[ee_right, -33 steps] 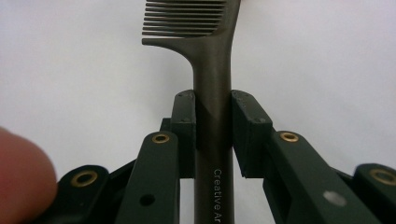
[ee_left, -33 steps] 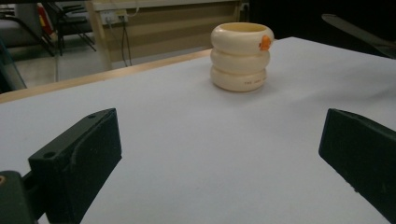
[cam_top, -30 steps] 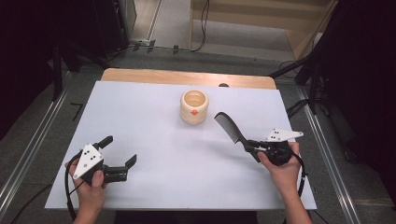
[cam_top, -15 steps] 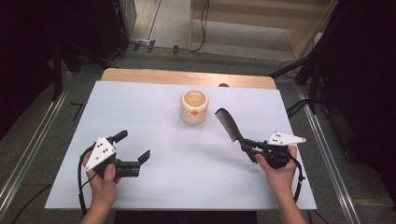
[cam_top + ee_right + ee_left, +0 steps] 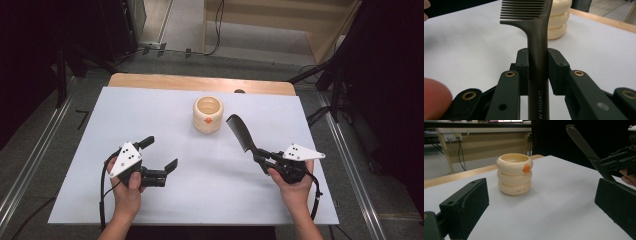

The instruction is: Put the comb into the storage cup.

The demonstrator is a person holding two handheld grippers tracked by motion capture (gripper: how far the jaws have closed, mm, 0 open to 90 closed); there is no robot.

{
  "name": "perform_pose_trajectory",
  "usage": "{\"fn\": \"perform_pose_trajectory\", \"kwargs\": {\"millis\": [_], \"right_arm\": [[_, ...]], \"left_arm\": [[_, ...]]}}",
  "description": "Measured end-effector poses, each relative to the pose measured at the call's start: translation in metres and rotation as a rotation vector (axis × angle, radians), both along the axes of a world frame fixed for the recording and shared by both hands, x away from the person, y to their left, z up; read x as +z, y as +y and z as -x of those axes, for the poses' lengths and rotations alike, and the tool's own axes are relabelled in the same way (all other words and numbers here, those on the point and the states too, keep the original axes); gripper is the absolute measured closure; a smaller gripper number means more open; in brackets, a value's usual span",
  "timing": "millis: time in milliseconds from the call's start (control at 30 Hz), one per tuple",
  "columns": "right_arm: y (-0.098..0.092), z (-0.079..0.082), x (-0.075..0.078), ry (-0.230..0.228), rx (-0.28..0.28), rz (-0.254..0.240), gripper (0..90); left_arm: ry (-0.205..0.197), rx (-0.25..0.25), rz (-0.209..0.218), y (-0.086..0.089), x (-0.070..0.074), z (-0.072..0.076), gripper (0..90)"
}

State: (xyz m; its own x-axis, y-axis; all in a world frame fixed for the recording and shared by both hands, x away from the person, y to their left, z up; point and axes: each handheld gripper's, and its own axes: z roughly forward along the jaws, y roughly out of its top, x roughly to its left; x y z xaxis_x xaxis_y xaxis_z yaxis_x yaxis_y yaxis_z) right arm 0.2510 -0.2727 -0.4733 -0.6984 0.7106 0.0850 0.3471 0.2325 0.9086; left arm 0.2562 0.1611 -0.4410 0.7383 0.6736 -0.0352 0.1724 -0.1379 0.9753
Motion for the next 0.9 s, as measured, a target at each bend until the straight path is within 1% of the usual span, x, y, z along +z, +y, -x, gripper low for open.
{"fn": "perform_pose_trajectory", "kwargs": {"millis": [100, 167, 300, 500, 567, 700, 833, 900], "right_arm": [[0.003, 0.001, 0.001, -0.004, 0.003, -0.002, 70.4], [0.006, 0.002, 0.001, -0.016, -0.003, 0.009, 70.3], [0.013, 0.004, -0.002, -0.025, 0.009, 0.023, 70.3], [0.022, 0.007, -0.001, -0.042, 0.022, 0.014, 70.3], [0.026, 0.008, -0.001, -0.056, 0.028, 0.016, 70.3], [0.031, 0.010, 0.000, -0.066, 0.029, 0.021, 70.4], [0.035, 0.011, 0.000, -0.075, 0.039, 0.023, 70.3], [0.038, 0.012, 0.000, -0.076, 0.042, 0.015, 70.3]], "left_arm": [[0.001, -0.011, 0.005, -0.007, 0.001, -0.001, 0.0], [0.003, -0.023, -0.002, -0.011, 0.002, -0.002, 0.0], [0.005, -0.039, 0.017, -0.016, 0.004, -0.003, 0.0], [0.029, -0.064, 0.043, -0.027, 0.004, -0.005, 0.0], [0.032, -0.074, 0.052, -0.032, 0.005, -0.005, 0.0], [0.034, -0.094, 0.059, -0.040, 0.009, -0.006, 0.0], [0.034, -0.100, 0.061, -0.046, 0.011, -0.007, 0.0], [0.038, -0.110, 0.074, -0.049, 0.012, -0.008, 0.0]]}}
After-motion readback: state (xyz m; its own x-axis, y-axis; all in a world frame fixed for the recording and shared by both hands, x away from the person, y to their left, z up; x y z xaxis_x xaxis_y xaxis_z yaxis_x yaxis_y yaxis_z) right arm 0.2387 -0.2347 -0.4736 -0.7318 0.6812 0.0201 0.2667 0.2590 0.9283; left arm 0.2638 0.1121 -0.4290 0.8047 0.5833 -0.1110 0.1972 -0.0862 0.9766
